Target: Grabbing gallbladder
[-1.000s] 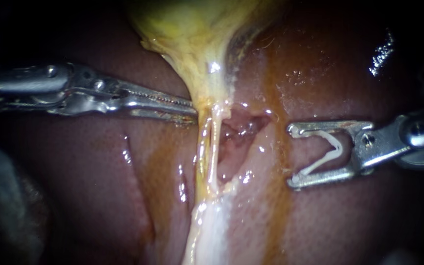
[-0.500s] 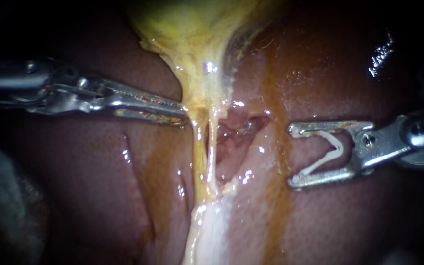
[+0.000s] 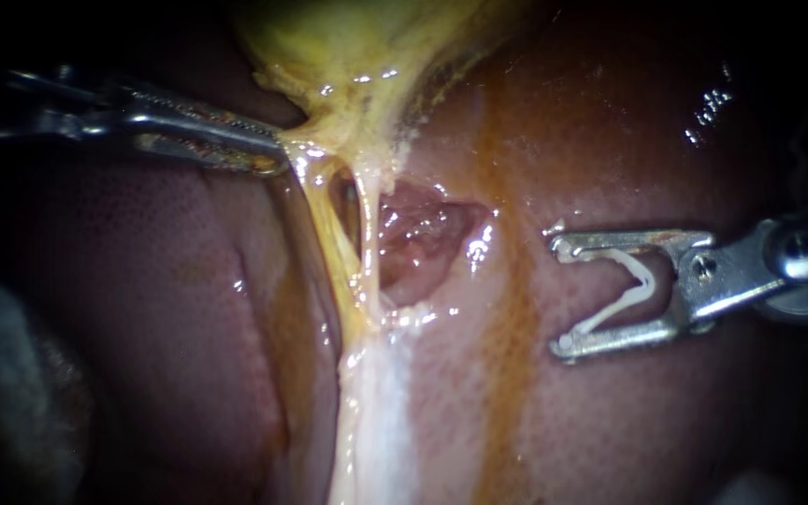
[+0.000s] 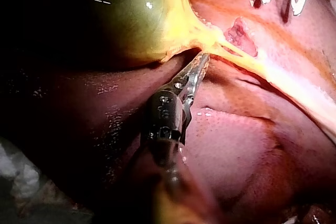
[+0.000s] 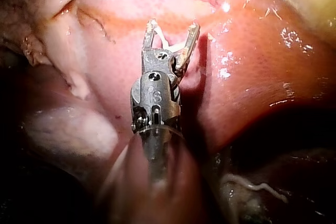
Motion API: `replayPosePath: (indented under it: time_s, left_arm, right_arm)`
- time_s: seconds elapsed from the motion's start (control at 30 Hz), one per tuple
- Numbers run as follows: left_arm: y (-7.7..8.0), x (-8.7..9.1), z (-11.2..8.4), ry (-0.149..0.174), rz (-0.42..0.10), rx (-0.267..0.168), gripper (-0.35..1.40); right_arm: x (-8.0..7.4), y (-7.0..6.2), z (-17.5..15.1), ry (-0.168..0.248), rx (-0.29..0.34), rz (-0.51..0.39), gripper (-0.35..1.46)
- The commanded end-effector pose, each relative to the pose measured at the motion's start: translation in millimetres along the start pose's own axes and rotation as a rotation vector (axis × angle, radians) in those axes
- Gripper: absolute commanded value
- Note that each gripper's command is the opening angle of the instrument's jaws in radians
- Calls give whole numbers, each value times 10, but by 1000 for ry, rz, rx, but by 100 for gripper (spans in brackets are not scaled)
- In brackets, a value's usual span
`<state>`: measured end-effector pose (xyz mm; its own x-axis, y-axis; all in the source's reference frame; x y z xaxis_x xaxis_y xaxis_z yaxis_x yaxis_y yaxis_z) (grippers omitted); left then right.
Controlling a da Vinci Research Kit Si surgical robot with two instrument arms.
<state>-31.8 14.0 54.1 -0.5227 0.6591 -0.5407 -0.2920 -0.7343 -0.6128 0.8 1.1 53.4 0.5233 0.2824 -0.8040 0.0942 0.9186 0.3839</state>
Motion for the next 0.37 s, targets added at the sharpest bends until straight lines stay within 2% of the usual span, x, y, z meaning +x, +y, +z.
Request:
replayPosePath:
  time_s: [0.03,0.37]
  left_arm:
    - [0,0,0,0,0,0,-35]
    - [0,0,0,0,1,0,-35]
  right_arm:
    - [0,0,0,0,0,0,50]
    - [0,0,0,0,0,0,50]
